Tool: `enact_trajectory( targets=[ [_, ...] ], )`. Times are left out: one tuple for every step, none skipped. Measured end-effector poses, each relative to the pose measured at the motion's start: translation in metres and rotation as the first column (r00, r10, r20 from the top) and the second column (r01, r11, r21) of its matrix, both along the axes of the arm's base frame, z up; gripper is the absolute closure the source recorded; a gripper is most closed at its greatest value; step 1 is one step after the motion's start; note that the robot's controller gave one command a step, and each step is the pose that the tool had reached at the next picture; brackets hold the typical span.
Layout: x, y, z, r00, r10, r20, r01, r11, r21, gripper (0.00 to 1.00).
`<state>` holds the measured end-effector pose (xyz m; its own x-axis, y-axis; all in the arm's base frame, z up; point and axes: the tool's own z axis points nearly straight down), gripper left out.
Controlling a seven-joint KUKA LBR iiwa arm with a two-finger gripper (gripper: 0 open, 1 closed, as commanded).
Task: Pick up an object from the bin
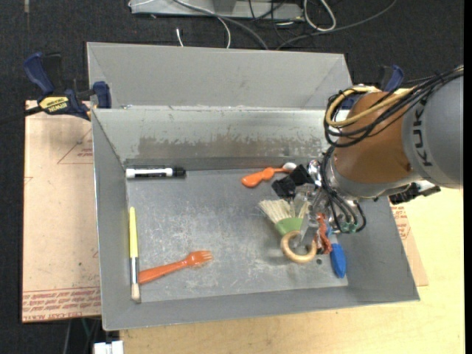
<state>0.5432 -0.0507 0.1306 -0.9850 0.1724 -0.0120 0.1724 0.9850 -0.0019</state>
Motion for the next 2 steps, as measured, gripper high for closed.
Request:
enact_trajectory(
  targets=[
    [0.0007,0.0002,0.0288,1.0,0.0,0.002,0.0,1.0,0.001,1.0],
    [0.0013,0.0002,0.0357,1.0,-0.001,0.006,0.001,1.0,0.0,1.0]
  ],
)
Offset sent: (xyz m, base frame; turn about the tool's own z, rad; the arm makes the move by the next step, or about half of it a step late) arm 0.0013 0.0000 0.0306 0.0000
